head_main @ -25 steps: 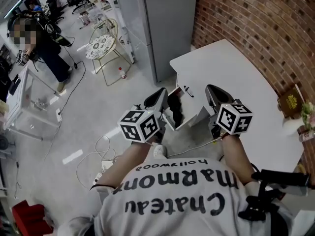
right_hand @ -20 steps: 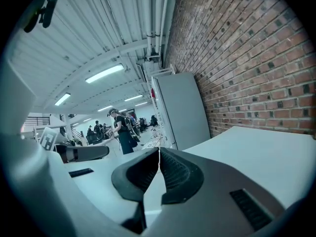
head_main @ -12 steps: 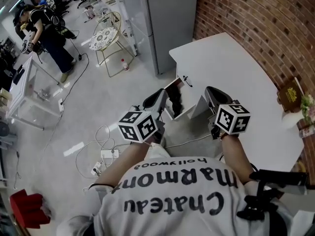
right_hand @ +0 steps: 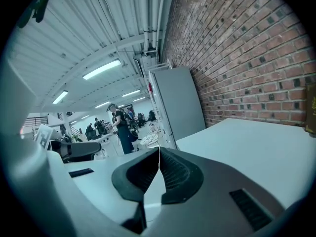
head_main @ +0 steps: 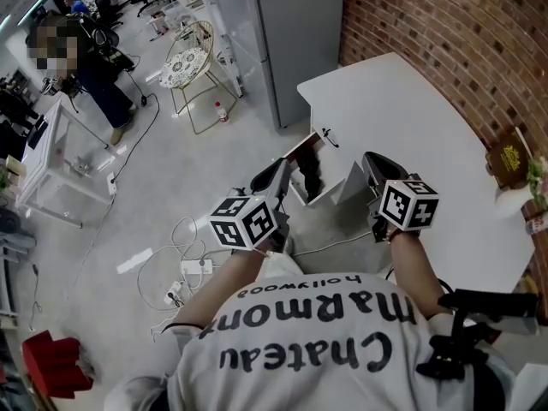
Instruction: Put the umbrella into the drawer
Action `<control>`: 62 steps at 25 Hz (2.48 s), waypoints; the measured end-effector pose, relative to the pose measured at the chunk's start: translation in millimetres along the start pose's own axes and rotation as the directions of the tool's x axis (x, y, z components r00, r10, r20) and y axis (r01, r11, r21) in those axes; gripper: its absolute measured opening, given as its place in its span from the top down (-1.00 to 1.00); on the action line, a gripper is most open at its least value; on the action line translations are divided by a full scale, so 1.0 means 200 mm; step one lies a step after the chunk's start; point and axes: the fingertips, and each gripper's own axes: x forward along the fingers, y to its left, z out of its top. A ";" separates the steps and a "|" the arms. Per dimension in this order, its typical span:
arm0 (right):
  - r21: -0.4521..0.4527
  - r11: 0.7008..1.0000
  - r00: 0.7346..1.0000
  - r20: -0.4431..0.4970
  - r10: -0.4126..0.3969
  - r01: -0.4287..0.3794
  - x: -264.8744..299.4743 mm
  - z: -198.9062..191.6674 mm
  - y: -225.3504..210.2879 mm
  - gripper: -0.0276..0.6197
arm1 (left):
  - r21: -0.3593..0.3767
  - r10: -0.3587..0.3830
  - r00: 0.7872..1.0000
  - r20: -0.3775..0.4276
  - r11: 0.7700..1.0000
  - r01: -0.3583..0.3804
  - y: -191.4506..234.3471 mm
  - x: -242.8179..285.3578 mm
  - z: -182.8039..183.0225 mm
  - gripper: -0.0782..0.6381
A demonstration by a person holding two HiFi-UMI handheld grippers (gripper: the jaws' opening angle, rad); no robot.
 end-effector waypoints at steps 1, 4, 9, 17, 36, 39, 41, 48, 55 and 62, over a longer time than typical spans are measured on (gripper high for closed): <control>-0.002 1.000 1.000 -0.004 0.000 0.000 0.00 -0.01 0.00 0.87 | 0.000 0.003 1.000 0.001 1.000 -0.003 0.00 -0.01 0.00 0.74; -0.012 1.000 1.000 -0.012 0.003 -0.003 0.01 -0.02 0.02 0.87 | 0.000 0.010 1.000 0.003 1.000 -0.010 0.02 -0.02 -0.01 0.74; -0.027 1.000 1.000 -0.025 0.000 0.000 -0.01 -0.05 0.02 0.87 | 0.004 0.014 1.000 -0.003 1.000 -0.014 0.01 -0.03 -0.02 0.74; -0.014 1.000 1.000 -0.025 0.002 -0.003 -0.02 -0.07 0.02 0.87 | 0.011 0.028 1.000 0.012 1.000 -0.029 0.00 -0.07 -0.02 0.74; -0.013 1.000 1.000 0.013 0.009 -0.009 -0.05 -0.01 0.06 0.87 | 0.110 0.052 0.997 0.058 0.992 -0.058 -0.02 -0.13 0.10 0.74; -0.008 1.000 1.000 0.015 0.006 -0.006 -0.05 -0.01 0.05 0.87 | 0.121 0.054 0.996 0.069 0.991 -0.062 -0.03 -0.13 0.11 0.74; -0.004 1.000 1.000 0.007 0.005 -0.005 -0.05 -0.03 0.04 0.87 | 0.101 0.058 0.996 0.073 0.993 -0.065 -0.03 -0.13 0.09 0.74; 0.005 1.000 1.000 -0.028 0.011 -0.011 -0.05 -0.08 0.02 0.87 | 0.047 0.091 0.993 0.072 0.994 -0.095 0.02 -0.15 0.06 0.74; 0.001 1.000 0.999 -0.042 0.023 -0.023 -0.02 -0.08 0.03 0.87 | 0.072 0.123 0.991 0.042 0.989 -0.126 0.05 -0.14 0.03 0.74; 0.006 1.000 0.998 -0.051 0.021 -0.021 0.04 -0.07 0.00 0.87 | 0.078 0.134 0.990 0.040 0.988 -0.137 0.08 -0.11 0.06 0.74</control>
